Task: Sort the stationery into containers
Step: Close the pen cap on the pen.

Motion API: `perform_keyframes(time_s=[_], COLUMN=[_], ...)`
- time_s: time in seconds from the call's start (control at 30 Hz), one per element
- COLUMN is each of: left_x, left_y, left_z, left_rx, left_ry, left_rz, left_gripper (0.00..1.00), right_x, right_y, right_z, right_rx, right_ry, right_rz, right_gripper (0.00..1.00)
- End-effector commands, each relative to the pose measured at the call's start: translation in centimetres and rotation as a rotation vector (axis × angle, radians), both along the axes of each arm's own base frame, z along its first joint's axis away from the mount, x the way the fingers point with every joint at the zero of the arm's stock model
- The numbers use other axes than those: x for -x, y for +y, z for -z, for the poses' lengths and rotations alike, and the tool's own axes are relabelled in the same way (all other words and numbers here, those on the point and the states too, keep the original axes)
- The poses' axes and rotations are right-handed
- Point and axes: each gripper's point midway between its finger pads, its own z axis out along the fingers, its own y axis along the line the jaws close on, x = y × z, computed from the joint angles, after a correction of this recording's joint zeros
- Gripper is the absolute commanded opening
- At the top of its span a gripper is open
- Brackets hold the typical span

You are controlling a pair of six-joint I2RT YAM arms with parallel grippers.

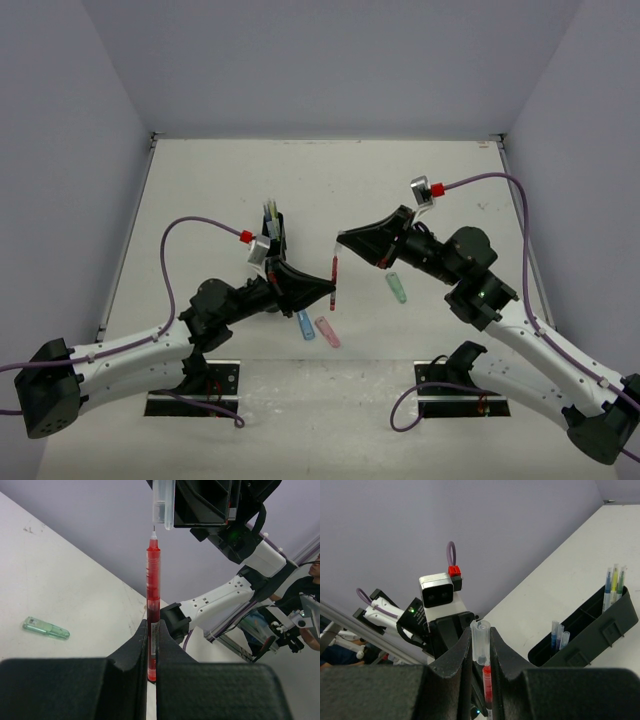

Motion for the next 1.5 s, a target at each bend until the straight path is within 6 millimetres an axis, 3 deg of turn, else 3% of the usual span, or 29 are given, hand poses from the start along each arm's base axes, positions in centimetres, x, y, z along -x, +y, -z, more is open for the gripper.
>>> perform_keyframes(time_s=[0.0,0.27,0.57,1.03,1.27,1.47], left_x=[0.0,0.2,-0.4,-1.9,-1.8,-1.5], left_y=[-0.2,-0.3,-0.3,0.7,1.0,0.5], left_z=[-2.6,-3.1,-3.3,-5.8,-6.7,-6.3], left_rx=[0.048,0.052,0.030,0.017,0.031,0.022], left_ry=[-0.043,-0.057,-0.067,-0.116,-0.157,-0.162], left_rz=[0.005,0.014,-0.014,-0.124,-0.138,-0.105], left_gripper=[0.00,0.00,0.00,0.00,0.00,0.00], right_x=[0.6,0.0,1.0,1.7,2.6,2.9], right_y=[0.3,0.1,0.5,0.3,0.8,0.9], right_z=[-0.7,0.4,1.6,4.1,3.8,3.3], right_rx=[0.015,0.044,0.084,0.164,0.134,0.115], right_ry=[-0.041,-0.037,-0.062,-0.042,-0.004,-0.006], right_rz=[-0.037,-0.005,-0.068,-0.101,-0.164,-0.175], right_gripper=[0.00,0.00,0.05,0.07,0.35,0.37])
